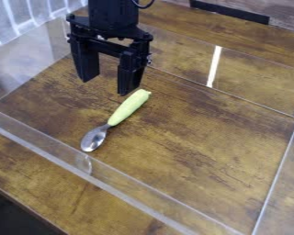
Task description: Move the green spoon to the right
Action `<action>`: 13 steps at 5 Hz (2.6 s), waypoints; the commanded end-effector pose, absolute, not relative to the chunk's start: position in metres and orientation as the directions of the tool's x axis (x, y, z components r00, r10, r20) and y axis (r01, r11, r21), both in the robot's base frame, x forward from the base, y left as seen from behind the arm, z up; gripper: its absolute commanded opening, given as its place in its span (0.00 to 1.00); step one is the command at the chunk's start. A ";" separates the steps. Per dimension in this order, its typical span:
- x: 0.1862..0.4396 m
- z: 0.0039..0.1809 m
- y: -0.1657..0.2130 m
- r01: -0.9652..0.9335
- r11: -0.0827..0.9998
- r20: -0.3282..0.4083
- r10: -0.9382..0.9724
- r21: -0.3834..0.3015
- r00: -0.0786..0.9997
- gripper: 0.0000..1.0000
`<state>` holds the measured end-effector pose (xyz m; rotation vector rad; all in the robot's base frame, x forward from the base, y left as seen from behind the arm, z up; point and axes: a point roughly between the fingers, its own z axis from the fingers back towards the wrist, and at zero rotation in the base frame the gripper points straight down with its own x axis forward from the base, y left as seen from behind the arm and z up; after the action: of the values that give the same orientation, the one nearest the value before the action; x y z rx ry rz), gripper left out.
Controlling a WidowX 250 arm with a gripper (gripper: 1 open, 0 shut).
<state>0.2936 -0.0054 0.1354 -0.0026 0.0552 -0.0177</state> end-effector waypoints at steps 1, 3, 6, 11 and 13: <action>0.285 0.127 0.000 0.055 0.998 -0.072 -0.055 -0.005 0.996 1.00; 0.273 0.102 0.010 0.017 1.000 -0.036 -0.017 -0.003 0.999 1.00; 0.278 0.072 0.015 0.147 0.989 0.113 -0.148 0.015 0.983 1.00; 0.317 0.040 0.067 -0.017 0.998 0.242 0.000 0.066 0.970 1.00; 0.325 0.045 0.081 -0.047 0.996 0.233 0.029 0.070 0.972 1.00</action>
<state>0.3166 0.0716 0.0311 0.0596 -0.1822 0.0191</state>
